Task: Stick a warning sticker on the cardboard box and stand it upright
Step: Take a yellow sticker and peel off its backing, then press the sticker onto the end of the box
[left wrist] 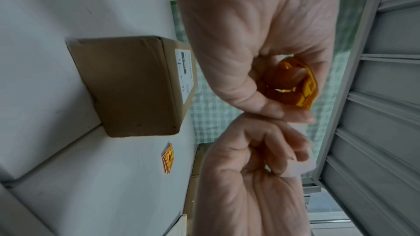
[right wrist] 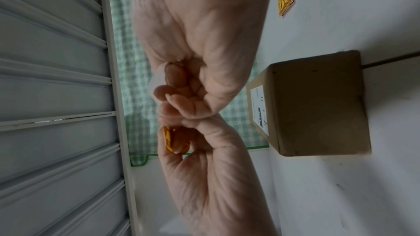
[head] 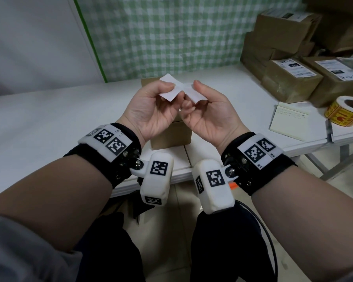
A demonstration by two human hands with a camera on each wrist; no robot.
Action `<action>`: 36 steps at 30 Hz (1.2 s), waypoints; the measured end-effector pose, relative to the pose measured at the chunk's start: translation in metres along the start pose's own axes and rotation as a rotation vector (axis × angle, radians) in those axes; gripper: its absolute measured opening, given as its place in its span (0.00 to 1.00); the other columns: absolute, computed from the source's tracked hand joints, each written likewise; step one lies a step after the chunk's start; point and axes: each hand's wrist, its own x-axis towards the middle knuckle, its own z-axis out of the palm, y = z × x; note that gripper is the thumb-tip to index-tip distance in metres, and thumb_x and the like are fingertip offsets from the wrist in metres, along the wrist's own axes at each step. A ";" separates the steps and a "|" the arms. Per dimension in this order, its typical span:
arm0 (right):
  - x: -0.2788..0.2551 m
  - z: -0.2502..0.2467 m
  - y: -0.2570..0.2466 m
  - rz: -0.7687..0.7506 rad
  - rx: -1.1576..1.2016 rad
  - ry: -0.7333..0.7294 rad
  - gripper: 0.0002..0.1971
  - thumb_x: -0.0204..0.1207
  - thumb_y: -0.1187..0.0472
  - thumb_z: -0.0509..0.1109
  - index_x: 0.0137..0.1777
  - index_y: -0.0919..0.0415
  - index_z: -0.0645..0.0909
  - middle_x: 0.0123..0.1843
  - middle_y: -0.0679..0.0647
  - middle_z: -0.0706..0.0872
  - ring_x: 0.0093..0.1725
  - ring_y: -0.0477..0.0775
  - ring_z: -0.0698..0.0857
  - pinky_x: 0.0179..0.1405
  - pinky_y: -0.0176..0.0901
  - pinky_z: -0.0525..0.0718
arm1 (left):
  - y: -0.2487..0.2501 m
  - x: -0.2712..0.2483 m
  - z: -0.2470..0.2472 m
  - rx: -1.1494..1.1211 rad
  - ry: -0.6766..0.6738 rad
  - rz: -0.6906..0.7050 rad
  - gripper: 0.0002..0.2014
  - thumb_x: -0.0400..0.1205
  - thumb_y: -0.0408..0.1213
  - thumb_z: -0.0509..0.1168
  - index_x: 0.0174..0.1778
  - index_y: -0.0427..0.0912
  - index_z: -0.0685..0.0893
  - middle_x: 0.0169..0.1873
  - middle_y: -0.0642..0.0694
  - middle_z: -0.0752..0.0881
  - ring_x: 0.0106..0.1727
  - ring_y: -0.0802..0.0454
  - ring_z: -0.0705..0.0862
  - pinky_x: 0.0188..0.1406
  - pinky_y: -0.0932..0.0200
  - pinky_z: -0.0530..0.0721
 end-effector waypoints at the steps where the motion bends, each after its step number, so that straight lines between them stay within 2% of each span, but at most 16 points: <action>1: 0.000 -0.002 -0.002 -0.002 0.012 0.006 0.19 0.83 0.60 0.60 0.38 0.73 0.83 0.34 0.62 0.86 0.24 0.50 0.84 0.21 0.29 0.79 | -0.002 0.002 0.002 -0.005 0.005 0.002 0.05 0.77 0.23 0.56 0.40 0.32 0.76 0.39 0.33 0.81 0.26 0.47 0.87 0.28 0.64 0.88; 4: -0.001 -0.010 -0.008 -0.012 0.027 0.045 0.25 0.83 0.60 0.60 0.27 0.72 0.85 0.30 0.61 0.85 0.20 0.48 0.81 0.19 0.29 0.78 | -0.009 0.005 0.010 -0.019 0.022 0.001 0.08 0.79 0.22 0.55 0.37 0.33 0.76 0.34 0.35 0.81 0.27 0.47 0.87 0.29 0.63 0.88; 7: -0.001 -0.015 -0.014 -0.008 0.045 0.076 0.14 0.83 0.60 0.60 0.42 0.71 0.79 0.34 0.60 0.83 0.19 0.47 0.80 0.18 0.29 0.78 | -0.018 0.008 0.016 -0.029 0.030 -0.001 0.11 0.80 0.22 0.53 0.34 0.33 0.76 0.27 0.37 0.84 0.27 0.46 0.87 0.30 0.61 0.89; 11: 0.003 -0.024 -0.020 -0.019 0.126 0.131 0.08 0.82 0.61 0.62 0.51 0.67 0.76 0.35 0.60 0.82 0.20 0.48 0.83 0.18 0.30 0.81 | -0.023 0.013 0.019 -0.104 0.009 -0.004 0.09 0.79 0.23 0.53 0.37 0.33 0.77 0.27 0.37 0.83 0.31 0.44 0.88 0.40 0.56 0.90; 14: 0.009 -0.035 -0.027 -0.119 0.168 0.271 0.09 0.81 0.63 0.65 0.39 0.64 0.74 0.27 0.58 0.78 0.21 0.51 0.82 0.19 0.35 0.84 | -0.021 0.015 0.019 -0.075 -0.016 -0.026 0.09 0.79 0.25 0.52 0.40 0.32 0.78 0.30 0.37 0.85 0.40 0.39 0.88 0.52 0.45 0.88; 15: 0.011 -0.040 -0.031 -0.149 0.089 0.343 0.12 0.80 0.64 0.65 0.34 0.64 0.73 0.24 0.55 0.75 0.22 0.50 0.79 0.18 0.34 0.83 | -0.020 0.016 0.019 -0.034 -0.014 -0.030 0.09 0.78 0.24 0.52 0.41 0.32 0.78 0.31 0.37 0.86 0.41 0.39 0.89 0.53 0.43 0.87; 19: 0.022 -0.059 -0.039 -0.225 -0.569 0.567 0.10 0.76 0.68 0.66 0.34 0.61 0.72 0.24 0.54 0.71 0.21 0.50 0.72 0.18 0.35 0.78 | -0.016 0.022 0.016 0.088 -0.001 -0.041 0.13 0.76 0.22 0.51 0.54 0.31 0.75 0.39 0.37 0.89 0.43 0.39 0.89 0.50 0.46 0.89; 22: 0.031 -0.079 -0.048 -0.247 -1.142 0.772 0.13 0.69 0.68 0.71 0.29 0.59 0.70 0.31 0.58 0.76 0.24 0.58 0.78 0.31 0.47 0.85 | -0.013 0.025 0.017 0.189 0.048 -0.031 0.13 0.77 0.20 0.52 0.54 0.30 0.75 0.39 0.38 0.87 0.43 0.42 0.88 0.48 0.50 0.90; 24: 0.035 -0.088 -0.054 -0.242 -1.453 0.896 0.04 0.67 0.65 0.72 0.37 0.62 0.79 0.39 0.60 0.85 0.39 0.64 0.88 0.48 0.56 0.88 | -0.012 0.026 0.018 0.266 0.092 -0.016 0.11 0.77 0.18 0.53 0.50 0.33 0.75 0.34 0.41 0.82 0.40 0.45 0.86 0.47 0.52 0.90; 27: 0.039 -0.102 -0.062 -0.121 -1.771 0.932 0.15 0.68 0.65 0.72 0.56 0.66 0.84 0.55 0.61 0.87 0.59 0.63 0.85 0.58 0.50 0.85 | -0.013 0.031 0.012 0.415 0.152 0.004 0.22 0.75 0.15 0.57 0.65 0.33 0.73 0.33 0.42 0.76 0.35 0.51 0.79 0.40 0.58 0.90; 28: 0.038 -0.104 -0.062 -0.040 -1.894 0.898 0.17 0.69 0.64 0.72 0.59 0.66 0.83 0.58 0.61 0.86 0.61 0.61 0.84 0.58 0.46 0.84 | -0.014 0.031 0.011 0.477 0.176 0.006 0.25 0.74 0.14 0.59 0.68 0.30 0.71 0.34 0.42 0.76 0.35 0.51 0.78 0.38 0.59 0.89; 30: 0.038 -0.104 -0.061 0.122 -2.034 0.816 0.18 0.69 0.62 0.71 0.60 0.65 0.83 0.58 0.58 0.86 0.60 0.59 0.84 0.56 0.41 0.83 | -0.014 0.030 0.012 0.593 0.180 0.004 0.14 0.73 0.14 0.62 0.52 0.31 0.79 0.35 0.40 0.77 0.36 0.49 0.79 0.35 0.61 0.88; 31: 0.038 -0.103 -0.060 0.188 -2.078 0.773 0.16 0.68 0.61 0.70 0.56 0.64 0.84 0.54 0.56 0.87 0.57 0.58 0.85 0.51 0.38 0.84 | -0.014 0.029 0.012 0.641 0.176 0.002 0.10 0.74 0.15 0.64 0.42 0.33 0.78 0.34 0.40 0.78 0.37 0.49 0.80 0.34 0.62 0.88; 33: 0.035 -0.098 -0.059 0.292 -2.175 0.694 0.07 0.66 0.58 0.67 0.42 0.61 0.80 0.38 0.51 0.82 0.42 0.56 0.84 0.32 0.33 0.77 | -0.014 0.028 0.011 0.717 0.175 0.014 0.10 0.74 0.18 0.67 0.34 0.36 0.77 0.33 0.41 0.81 0.36 0.49 0.82 0.34 0.63 0.88; 35: 0.034 -0.095 -0.061 0.259 -2.158 0.733 0.07 0.68 0.58 0.67 0.37 0.61 0.78 0.32 0.51 0.77 0.35 0.54 0.79 0.25 0.35 0.69 | -0.014 0.027 0.010 0.769 0.164 0.034 0.09 0.74 0.22 0.70 0.33 0.37 0.78 0.33 0.42 0.82 0.34 0.51 0.83 0.37 0.63 0.88; 36: 0.033 -0.092 -0.062 0.133 -2.048 0.780 0.06 0.70 0.58 0.68 0.39 0.60 0.80 0.33 0.53 0.80 0.38 0.56 0.81 0.29 0.36 0.73 | -0.014 0.026 0.010 0.781 0.161 0.044 0.08 0.74 0.25 0.71 0.35 0.37 0.79 0.32 0.43 0.82 0.33 0.52 0.83 0.38 0.63 0.89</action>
